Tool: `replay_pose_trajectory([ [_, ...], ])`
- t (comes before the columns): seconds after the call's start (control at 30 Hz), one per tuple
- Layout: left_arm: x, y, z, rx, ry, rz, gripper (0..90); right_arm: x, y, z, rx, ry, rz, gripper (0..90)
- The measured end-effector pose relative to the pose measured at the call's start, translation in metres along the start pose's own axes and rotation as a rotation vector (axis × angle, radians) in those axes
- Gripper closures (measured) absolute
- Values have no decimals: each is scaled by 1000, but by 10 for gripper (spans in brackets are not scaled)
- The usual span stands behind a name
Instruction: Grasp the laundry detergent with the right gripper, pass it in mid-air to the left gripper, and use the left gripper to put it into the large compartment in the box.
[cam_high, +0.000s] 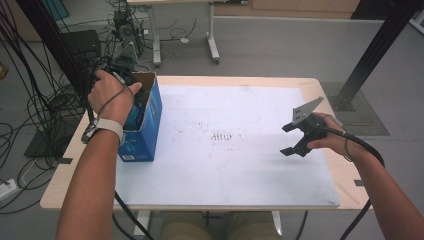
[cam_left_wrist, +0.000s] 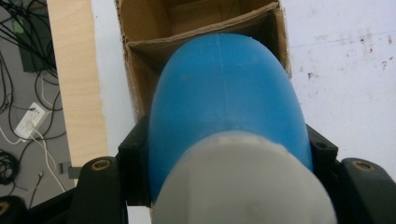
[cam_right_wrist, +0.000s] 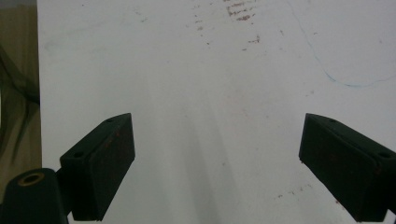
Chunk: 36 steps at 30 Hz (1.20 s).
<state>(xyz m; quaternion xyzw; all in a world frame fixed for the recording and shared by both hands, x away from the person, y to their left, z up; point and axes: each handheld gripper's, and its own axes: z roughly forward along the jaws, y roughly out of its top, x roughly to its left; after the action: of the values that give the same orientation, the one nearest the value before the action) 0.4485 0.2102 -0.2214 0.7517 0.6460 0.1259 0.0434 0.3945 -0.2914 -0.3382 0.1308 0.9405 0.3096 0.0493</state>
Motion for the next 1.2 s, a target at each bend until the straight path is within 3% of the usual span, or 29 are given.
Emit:
replay_pose_trajectory([
  [1.2,0,-15,52,26,17,23,375,0,-3,4,10,2,20,106],
])
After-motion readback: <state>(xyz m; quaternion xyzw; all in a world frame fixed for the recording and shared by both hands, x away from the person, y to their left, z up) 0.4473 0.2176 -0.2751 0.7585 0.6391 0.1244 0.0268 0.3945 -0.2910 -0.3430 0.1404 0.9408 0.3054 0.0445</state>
